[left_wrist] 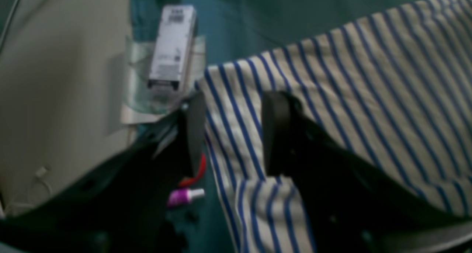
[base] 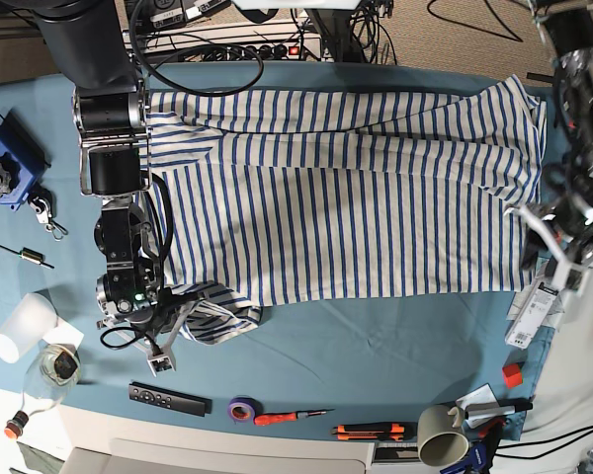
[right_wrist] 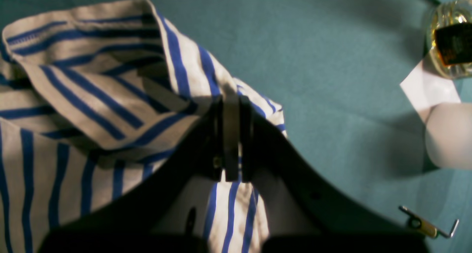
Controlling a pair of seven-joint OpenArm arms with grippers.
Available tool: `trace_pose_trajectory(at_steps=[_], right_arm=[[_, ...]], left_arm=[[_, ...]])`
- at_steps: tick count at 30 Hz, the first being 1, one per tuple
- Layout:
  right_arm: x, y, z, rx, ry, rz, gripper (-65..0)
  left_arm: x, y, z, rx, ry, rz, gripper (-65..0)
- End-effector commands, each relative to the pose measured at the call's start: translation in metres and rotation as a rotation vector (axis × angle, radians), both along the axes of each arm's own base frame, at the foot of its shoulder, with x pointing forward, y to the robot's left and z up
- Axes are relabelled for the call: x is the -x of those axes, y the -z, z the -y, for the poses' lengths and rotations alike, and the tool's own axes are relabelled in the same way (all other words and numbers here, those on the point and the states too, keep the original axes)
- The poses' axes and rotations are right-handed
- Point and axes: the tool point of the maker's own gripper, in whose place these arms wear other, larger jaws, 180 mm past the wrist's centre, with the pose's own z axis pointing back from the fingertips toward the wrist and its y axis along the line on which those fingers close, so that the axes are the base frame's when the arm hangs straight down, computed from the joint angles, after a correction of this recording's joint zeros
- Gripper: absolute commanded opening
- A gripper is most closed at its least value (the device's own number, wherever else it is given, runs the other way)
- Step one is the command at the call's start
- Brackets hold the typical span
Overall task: Fold the T-shirt properly
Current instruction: 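Lower the left gripper to the shirt's side edge near the hem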
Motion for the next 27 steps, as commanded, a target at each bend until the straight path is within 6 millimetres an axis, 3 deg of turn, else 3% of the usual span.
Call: trace_pose_trajectory(at_steps=[1,4,9,16,21,27], right_arm=[[-0.015,-0.026,0.004,0.005,0.005,0.067,-65.0],[-0.015,-0.026,0.004,0.006,0.005,0.066,-65.0],[-0.014,-0.026,0.004,0.006,0.005,0.065,-65.0],[-0.014,-0.025,0.005,0.007,0.007,0.06,-65.0],[-0.014,-0.025,0.004,0.007,0.007,0.06,-65.0],[-0.012,-0.024,0.005,0.01,0.01,0.049,-65.0]], left_arm=[[-0.013,-0.013,-0.008,-0.044,-0.025,0.044,-38.7],[-0.03,0.006,-0.022,-0.126,-0.094,-0.016,-38.7],[-0.05,0.043,-0.022,-0.116,-0.094,-0.156,-38.7],[-0.075,0.05,-0.034,-0.078,-0.131,-0.201,-38.7],[-0.082,0.057,-0.04,-0.069,-0.14,-0.215,-38.6],[-0.07,0.088,-0.049,-0.071,-0.147,-0.296,-32.4]])
